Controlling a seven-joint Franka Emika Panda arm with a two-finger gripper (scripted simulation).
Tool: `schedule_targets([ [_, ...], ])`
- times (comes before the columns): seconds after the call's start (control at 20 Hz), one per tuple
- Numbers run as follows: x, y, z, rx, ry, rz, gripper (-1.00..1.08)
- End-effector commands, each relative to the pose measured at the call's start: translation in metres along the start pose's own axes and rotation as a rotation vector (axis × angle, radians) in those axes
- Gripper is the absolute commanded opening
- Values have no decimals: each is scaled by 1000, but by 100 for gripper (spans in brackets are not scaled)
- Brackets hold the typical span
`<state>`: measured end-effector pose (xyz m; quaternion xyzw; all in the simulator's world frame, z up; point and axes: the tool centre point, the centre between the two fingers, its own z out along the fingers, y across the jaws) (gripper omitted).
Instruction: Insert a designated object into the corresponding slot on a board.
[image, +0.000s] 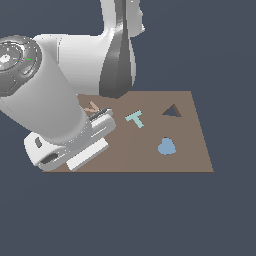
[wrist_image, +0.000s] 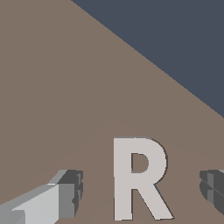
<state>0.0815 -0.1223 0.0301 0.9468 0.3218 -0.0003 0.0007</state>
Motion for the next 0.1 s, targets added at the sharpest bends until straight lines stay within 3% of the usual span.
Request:
schedule_targets([
  [0.0,0,0,0,0,0,0,100],
  [0.05,0,0,0,0,0,0,100],
])
